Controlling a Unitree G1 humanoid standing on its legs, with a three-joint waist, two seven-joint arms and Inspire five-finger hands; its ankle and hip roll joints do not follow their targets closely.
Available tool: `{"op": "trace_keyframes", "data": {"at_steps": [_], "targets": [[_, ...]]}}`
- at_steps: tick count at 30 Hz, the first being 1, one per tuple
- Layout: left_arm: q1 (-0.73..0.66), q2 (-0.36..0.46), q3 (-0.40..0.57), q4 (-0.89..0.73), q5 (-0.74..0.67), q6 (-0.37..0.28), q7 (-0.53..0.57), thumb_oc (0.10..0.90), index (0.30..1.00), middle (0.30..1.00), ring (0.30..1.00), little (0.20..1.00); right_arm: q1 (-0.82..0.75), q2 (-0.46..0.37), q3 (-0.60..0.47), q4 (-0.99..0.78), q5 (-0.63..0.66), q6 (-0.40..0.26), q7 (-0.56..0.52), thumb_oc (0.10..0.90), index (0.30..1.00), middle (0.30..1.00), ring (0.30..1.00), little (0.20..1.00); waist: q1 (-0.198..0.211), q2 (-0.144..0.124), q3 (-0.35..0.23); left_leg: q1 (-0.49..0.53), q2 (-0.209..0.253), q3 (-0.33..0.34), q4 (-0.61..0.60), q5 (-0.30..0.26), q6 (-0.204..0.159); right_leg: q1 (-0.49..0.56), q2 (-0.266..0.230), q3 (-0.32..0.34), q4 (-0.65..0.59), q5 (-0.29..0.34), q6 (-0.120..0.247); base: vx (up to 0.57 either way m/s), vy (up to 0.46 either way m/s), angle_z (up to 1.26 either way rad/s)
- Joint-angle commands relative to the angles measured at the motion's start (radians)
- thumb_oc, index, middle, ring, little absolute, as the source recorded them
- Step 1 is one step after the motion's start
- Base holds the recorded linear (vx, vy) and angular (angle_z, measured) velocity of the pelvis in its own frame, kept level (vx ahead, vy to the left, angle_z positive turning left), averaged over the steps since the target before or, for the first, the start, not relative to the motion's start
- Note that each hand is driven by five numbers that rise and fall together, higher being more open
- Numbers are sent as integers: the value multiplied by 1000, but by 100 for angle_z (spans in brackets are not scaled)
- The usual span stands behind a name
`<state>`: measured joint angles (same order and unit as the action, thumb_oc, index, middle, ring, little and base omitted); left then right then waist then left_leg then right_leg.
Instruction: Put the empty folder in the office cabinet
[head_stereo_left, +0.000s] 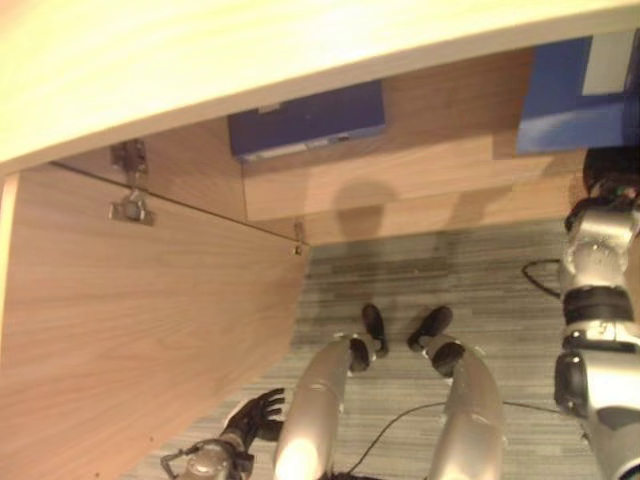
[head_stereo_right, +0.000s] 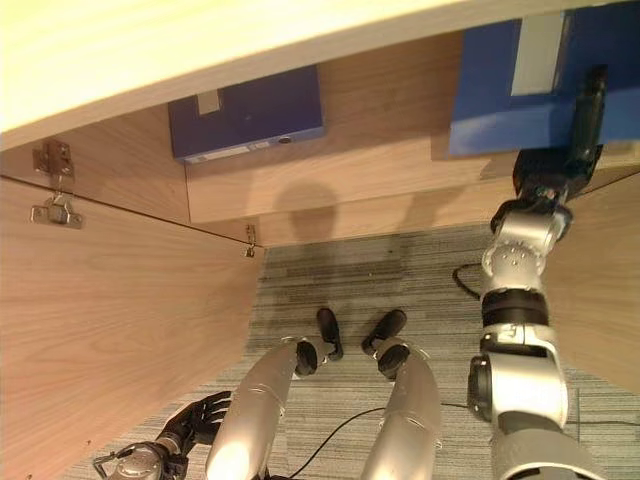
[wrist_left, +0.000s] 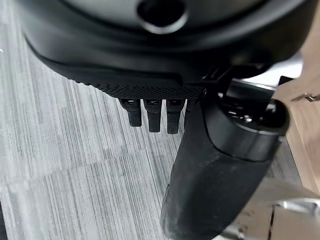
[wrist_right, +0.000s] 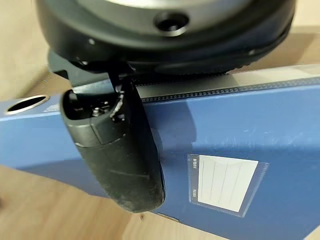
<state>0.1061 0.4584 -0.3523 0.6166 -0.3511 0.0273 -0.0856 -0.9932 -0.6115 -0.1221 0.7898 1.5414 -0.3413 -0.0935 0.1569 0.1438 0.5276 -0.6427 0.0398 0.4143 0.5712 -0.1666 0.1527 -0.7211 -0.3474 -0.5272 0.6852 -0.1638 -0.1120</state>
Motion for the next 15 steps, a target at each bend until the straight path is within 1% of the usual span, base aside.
{"op": "trace_keyframes", "data": {"at_steps": [1, 2, 6, 7, 9, 13, 15], "targets": [[151, 110, -44, -9, -33, 20, -9, 800, 900, 900, 900, 900, -112, -149, 87, 14, -29, 48, 72, 400, 300, 300, 300, 300, 26, 4, -93, -23, 27, -90, -18, -23, -97, 29, -54, 31, -12, -8, 127, 0, 0, 0], [151, 116, -44, -10, -39, 22, -12, 800, 900, 900, 900, 900, -153, -170, 123, 59, -46, 81, 70, 400, 300, 300, 300, 300, 30, 4, -93, -24, 28, -89, -24, -20, -97, 28, -53, 28, -15, -6, 127, 0, 0, 0], [149, 140, -51, -2, -47, 29, -20, 800, 900, 900, 900, 900, -248, -204, 214, 174, -77, 165, 77, 400, 300, 300, 300, 300, 43, 0, -94, -25, 29, -92, -44, -10, -101, 27, -51, 18, -24, -2, 128, 6, -16, 1], [148, 149, -53, -1, -45, 30, -24, 800, 900, 900, 900, 900, -285, -214, 247, 224, -89, 195, 82, 400, 300, 300, 300, 300, 47, 2, -93, -25, 29, -94, -48, -7, -102, 26, -51, 15, -25, -1, 129, 0, 0, 0], [144, 159, -53, 9, -44, 30, -26, 800, 900, 900, 900, 900, -322, -222, 284, 277, -112, 225, 80, 400, 300, 300, 300, 300, 53, 1, -92, -23, 28, -95, -56, -4, -102, 26, -50, 14, -27, 0, 128, 3, -17, 0], [128, 166, -63, 23, -46, 31, -25, 800, 900, 900, 900, 900, -380, -224, 308, 343, -99, 245, 81, 400, 300, 300, 300, 300, 62, 7, -88, -25, 24, -99, -66, 1, -102, 23, -49, 11, -28, 0, 129, 5, -32, 3], [120, 165, -73, 21, -51, 34, -17, 800, 900, 900, 900, 900, -406, -208, 274, 343, -39, 215, 73, 400, 300, 300, 300, 300, 74, 20, -88, -26, 18, -101, -71, 3, -102, 18, -52, 12, -24, -5, 130, 9, -28, 5]]}}
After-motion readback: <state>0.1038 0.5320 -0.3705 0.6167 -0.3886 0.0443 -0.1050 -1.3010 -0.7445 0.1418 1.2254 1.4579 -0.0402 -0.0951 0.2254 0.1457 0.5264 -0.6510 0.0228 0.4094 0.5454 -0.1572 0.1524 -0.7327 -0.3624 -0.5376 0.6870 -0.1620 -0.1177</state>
